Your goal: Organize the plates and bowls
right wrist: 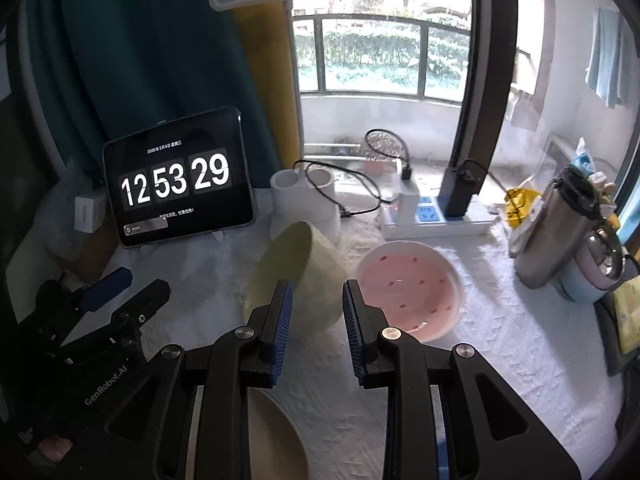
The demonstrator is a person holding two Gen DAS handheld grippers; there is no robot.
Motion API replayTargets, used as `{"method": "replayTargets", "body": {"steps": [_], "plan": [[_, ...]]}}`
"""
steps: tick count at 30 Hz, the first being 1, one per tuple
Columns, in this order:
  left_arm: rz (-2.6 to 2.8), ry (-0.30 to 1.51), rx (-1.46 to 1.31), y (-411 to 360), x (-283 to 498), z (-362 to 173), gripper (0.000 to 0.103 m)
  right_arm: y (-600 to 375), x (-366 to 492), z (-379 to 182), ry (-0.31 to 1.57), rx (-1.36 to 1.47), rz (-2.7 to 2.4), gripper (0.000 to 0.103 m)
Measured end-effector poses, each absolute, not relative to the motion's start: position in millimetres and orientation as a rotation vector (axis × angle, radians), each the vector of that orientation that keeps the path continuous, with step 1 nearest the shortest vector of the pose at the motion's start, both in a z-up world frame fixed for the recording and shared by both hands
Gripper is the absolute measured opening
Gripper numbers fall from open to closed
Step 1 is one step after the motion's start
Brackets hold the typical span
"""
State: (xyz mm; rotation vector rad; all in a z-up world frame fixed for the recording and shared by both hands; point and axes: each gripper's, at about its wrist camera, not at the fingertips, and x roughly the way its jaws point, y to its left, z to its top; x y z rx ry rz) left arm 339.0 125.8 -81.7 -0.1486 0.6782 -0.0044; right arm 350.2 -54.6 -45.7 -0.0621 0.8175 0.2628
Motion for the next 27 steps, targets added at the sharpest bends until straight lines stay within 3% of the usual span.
{"method": "replayTargets", "body": {"steps": [7, 17, 24, 27], "plan": [[0.001, 0.694, -0.169, 136.2, 347.0, -92.4, 0.052, -28.5, 374.8, -65.6, 0.881, -0.032, 0.242, 0.035], [-0.007, 0.725, -0.2, 146.2, 362.2, -111.5, 0.052, -25.4, 397.2, -97.1, 0.92, -0.056, 0.148, 0.038], [-0.022, 0.747, -0.219, 148.4, 369.8, -123.4, 0.052, -35.6, 407.3, -112.7, 0.917, -0.037, 0.118, 0.037], [-0.024, 0.749, -0.22, 148.7, 371.1, -123.9, 0.052, -40.1, 408.5, -112.2, 0.906, -0.013, 0.126, 0.031]]}}
